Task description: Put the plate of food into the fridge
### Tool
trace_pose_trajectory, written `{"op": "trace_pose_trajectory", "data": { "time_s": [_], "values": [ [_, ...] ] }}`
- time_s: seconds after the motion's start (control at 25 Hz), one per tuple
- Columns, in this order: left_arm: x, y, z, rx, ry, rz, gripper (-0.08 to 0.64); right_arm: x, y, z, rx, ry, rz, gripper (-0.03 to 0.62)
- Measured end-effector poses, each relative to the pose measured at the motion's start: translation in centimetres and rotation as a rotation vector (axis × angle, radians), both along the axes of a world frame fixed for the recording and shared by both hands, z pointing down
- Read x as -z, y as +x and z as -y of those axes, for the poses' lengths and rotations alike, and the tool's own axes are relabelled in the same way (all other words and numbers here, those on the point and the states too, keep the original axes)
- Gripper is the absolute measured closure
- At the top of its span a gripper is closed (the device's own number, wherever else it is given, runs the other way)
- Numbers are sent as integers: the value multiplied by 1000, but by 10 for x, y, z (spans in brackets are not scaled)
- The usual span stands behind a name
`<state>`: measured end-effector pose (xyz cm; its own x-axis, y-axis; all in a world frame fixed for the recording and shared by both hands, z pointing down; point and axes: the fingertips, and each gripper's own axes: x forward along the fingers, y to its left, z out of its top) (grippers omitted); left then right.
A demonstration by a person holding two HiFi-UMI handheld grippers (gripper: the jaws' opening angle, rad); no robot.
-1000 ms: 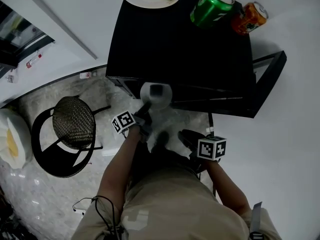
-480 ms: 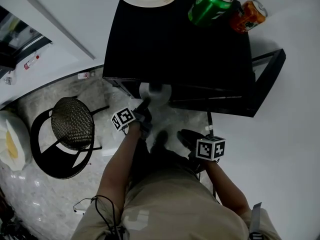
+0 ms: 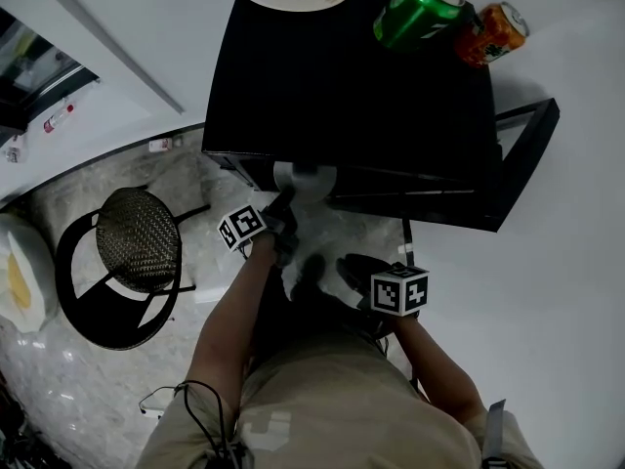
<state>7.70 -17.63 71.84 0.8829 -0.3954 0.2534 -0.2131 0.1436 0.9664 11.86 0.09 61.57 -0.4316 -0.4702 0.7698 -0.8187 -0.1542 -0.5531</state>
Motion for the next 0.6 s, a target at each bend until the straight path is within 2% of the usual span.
{"op": "trace_pose_trajectory", "data": {
  "time_s": [0.24,0.6],
  "values": [
    [0,6,7,5,-3,-6,540,-5,-19,5,113,-9,-40,482],
    [0,13,17,18,4,-13,540,-8,-9,-8,53,-36,-50,482]
  ]
}}
